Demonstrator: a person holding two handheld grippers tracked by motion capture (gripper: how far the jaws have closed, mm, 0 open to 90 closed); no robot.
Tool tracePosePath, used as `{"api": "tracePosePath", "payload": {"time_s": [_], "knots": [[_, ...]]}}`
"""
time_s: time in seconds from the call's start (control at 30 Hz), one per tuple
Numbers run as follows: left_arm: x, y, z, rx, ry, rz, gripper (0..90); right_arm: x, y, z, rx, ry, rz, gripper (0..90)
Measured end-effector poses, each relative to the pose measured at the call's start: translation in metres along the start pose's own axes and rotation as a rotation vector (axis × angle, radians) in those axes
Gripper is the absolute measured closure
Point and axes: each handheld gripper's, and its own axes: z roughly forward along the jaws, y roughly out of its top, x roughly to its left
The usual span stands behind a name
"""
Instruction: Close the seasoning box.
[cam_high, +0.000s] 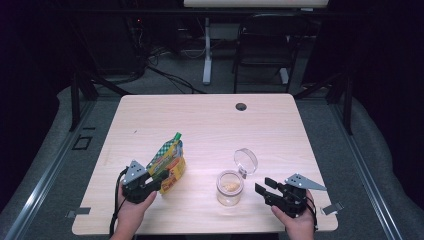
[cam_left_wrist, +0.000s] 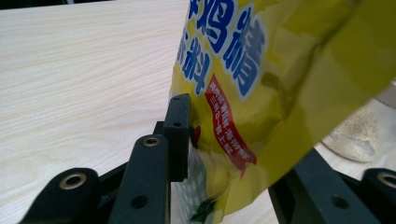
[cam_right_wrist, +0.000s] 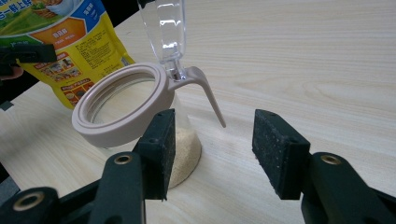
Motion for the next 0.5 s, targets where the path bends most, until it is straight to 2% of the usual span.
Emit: {"api": "tracePosePath", "payload": {"time_s": [0.2, 0.5], "knots": [[-0.0004, 0.0010, -0.0018, -0.002, -0.006, 0.022, 73.9, -0.0017, -0.0011, -0.0016, 0.002, -0.005, 0.005, 49.4], [-0.0003, 0.0000, -0.0097, 0.002, -0.086, 0.045, 78.1, -0.0025, -0.0013, -0.0031, 0.000, -0.010, 0.018, 49.4]]}}
